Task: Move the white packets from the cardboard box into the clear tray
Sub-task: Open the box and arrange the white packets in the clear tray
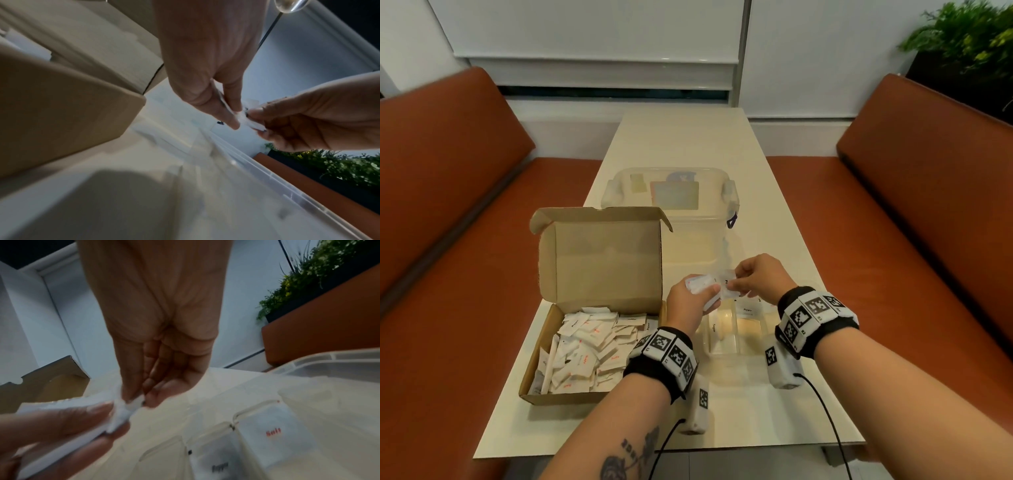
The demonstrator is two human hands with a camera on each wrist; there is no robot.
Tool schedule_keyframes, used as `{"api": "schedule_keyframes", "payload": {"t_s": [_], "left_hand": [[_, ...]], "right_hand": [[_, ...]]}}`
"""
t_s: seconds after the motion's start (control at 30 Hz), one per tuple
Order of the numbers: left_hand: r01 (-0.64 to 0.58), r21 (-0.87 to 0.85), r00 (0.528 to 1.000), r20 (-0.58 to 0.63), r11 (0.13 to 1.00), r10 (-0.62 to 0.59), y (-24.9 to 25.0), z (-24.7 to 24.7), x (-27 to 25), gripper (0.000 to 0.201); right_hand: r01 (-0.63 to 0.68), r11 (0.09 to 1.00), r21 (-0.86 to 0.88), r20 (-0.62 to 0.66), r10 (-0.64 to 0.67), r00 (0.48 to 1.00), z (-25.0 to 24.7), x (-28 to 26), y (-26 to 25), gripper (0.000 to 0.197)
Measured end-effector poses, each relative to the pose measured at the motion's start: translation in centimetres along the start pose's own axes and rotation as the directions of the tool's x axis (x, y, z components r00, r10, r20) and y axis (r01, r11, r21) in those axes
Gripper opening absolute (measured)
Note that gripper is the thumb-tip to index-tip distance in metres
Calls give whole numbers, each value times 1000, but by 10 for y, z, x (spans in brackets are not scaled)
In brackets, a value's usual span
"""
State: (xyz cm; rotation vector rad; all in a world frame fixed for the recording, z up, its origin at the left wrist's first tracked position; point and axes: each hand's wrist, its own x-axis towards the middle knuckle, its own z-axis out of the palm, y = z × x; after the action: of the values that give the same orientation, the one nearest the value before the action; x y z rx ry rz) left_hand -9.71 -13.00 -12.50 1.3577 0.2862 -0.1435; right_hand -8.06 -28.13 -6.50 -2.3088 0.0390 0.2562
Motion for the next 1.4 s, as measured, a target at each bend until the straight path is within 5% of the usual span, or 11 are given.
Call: {"api": "schedule_keyframes", "payload": {"t_s": [0.13, 0.27, 0.53, 0.9, 1.03, 1.13, 1.27, 1.4], "left_hand": [[40, 20, 999, -19, 999, -40, -7, -5, 2, 20], [50, 57, 999, -14, 997, -49, -8, -6, 4, 20], [33, 121, 999, 32, 992, -37, -6, -6, 6, 22], [37, 124, 997, 66, 992, -46, -5, -8, 5, 21], [31, 136, 997, 66, 990, -40, -5, -8, 5, 23], [43, 139, 998, 48, 989, -50, -4, -7, 5, 24], [97, 42, 995, 22, 994, -98, 0, -6, 5, 24], [146, -78, 989, 46, 986, -143, 3, -4, 1, 24]], "right_hand": [[-30, 900, -435, 22, 44, 999, -6, 5, -2, 10], [-11, 750, -662, 137, 136, 981, 4, 7, -5, 23], [54, 633, -772, 200, 162, 966, 17, 15, -10, 24], [125, 599, -791, 246, 123, 961, 22, 18, -3, 19], [124, 636, -762, 233, 91, 968, 21, 18, 1, 17], [108, 747, -656, 190, 25, 981, 18, 18, 2, 16], [31, 971, -236, 155, 7, 988, 14, 11, -5, 11], [-25, 999, 33, 153, 20, 988, 18, 3, -9, 18]]}}
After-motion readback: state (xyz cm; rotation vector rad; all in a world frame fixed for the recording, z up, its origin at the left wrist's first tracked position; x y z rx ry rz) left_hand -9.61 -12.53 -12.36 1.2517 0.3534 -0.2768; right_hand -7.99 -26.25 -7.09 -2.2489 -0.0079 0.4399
